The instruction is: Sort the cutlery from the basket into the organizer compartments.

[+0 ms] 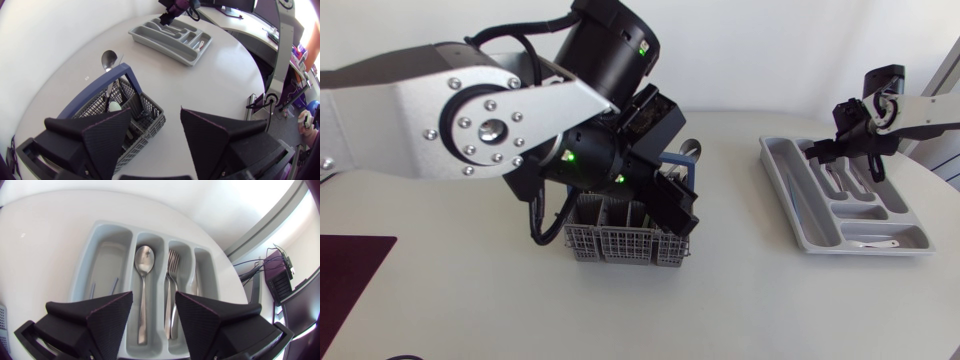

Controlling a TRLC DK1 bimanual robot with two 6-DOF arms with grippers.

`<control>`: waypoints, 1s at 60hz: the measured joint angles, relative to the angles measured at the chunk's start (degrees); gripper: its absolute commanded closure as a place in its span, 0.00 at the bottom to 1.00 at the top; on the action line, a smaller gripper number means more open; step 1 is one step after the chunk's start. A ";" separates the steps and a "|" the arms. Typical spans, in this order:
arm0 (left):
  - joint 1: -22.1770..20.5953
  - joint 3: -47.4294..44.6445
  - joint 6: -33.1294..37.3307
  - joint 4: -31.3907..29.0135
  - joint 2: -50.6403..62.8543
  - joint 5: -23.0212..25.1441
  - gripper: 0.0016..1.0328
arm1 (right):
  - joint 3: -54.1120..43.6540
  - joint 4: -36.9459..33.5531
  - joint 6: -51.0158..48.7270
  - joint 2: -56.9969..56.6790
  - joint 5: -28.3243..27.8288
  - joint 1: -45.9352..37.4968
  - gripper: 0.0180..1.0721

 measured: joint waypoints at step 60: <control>0.87 2.93 1.29 4.09 15.93 -1.95 0.59 | -34.42 0.26 0.22 -41.66 -7.21 10.14 0.32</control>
